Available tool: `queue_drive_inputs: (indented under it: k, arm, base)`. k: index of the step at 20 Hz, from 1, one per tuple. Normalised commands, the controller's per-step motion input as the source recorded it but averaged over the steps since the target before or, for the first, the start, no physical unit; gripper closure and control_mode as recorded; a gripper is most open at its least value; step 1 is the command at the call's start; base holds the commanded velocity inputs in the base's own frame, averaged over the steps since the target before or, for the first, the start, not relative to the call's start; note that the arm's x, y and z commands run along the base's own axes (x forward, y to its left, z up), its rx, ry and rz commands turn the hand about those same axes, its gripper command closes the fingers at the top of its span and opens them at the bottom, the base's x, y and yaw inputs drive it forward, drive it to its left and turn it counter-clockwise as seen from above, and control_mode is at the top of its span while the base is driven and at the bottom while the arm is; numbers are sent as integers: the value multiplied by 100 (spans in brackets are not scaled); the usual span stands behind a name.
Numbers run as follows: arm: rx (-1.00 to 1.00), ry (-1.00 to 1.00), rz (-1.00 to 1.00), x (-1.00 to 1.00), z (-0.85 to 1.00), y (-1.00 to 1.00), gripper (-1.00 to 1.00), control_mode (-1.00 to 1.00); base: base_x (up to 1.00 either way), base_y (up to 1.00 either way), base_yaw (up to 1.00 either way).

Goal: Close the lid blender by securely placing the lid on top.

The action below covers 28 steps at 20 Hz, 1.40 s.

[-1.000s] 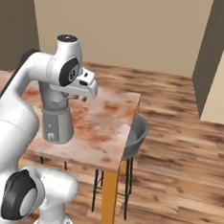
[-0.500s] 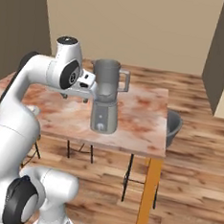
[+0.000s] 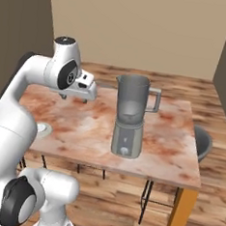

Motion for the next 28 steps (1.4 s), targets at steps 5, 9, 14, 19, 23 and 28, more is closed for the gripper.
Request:
queue_drive_inputs:
  k: [5, 9, 14, 19, 23, 28]
  arm:
    - [0, 0, 0, 0, 0, 0, -100, 100]
    - [0, 0, 0, 0, 0, 0, -100, 100]
    - [0, 0, 0, 0, 0, 0, -100, 100]
    - [0, 0, 0, 0, 0, 0, -100, 100]
    - [0, 0, 0, 0, 0, 0, -100, 100]
    - [0, 0, 0, 0, 0, 0, -100, 100]
  base:
    - [46, 0, 2]
    - [17, 4, 3]
    - [19, 5, 3]
    - [54, 0, 6]
    - [42, 0, 7]
    - [20, 0, 6]
